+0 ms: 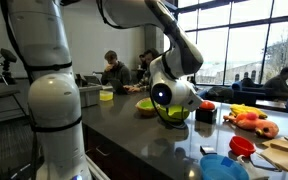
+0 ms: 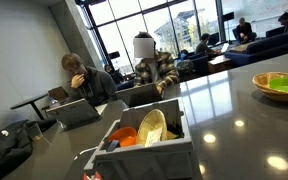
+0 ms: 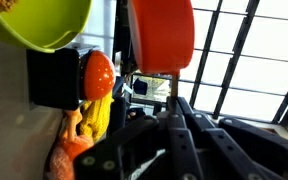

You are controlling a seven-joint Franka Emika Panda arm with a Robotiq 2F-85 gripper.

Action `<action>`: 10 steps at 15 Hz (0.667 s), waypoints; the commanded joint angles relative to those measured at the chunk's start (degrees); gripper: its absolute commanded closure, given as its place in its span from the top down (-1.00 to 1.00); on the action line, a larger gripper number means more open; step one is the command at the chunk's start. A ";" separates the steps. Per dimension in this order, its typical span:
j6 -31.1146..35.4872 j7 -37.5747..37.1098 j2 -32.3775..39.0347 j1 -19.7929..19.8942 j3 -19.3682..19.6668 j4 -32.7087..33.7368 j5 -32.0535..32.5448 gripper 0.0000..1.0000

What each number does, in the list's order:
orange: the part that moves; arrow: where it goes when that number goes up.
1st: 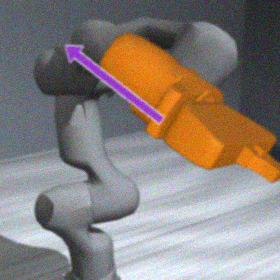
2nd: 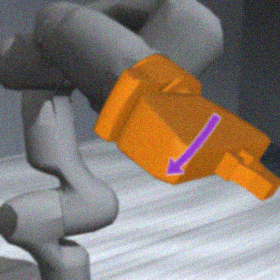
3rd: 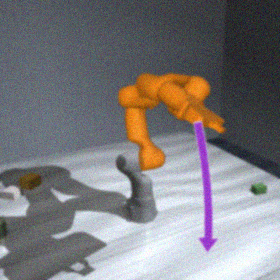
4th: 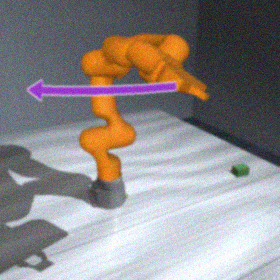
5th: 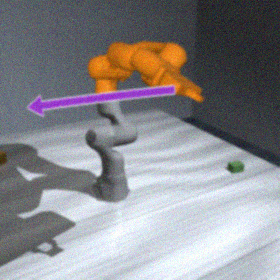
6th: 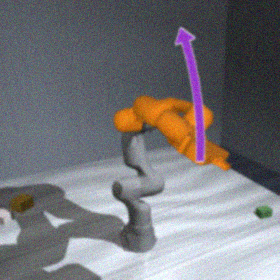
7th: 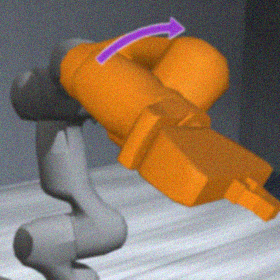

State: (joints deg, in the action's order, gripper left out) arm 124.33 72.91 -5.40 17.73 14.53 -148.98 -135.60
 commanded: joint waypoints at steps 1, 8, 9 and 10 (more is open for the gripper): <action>2.06 -1.15 0.26 -0.24 -0.25 1.05 2.08 -0.99; 8.58 -2.37 1.58 -1.28 -0.99 2.53 5.97 -0.99; 9.21 -2.49 1.70 -1.39 -1.04 2.73 6.38 -0.99; 9.93 -2.63 1.70 -1.51 -1.09 2.87 6.82 -0.99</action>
State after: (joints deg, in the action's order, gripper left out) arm 131.61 72.07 -3.95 16.62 13.73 -147.48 -130.73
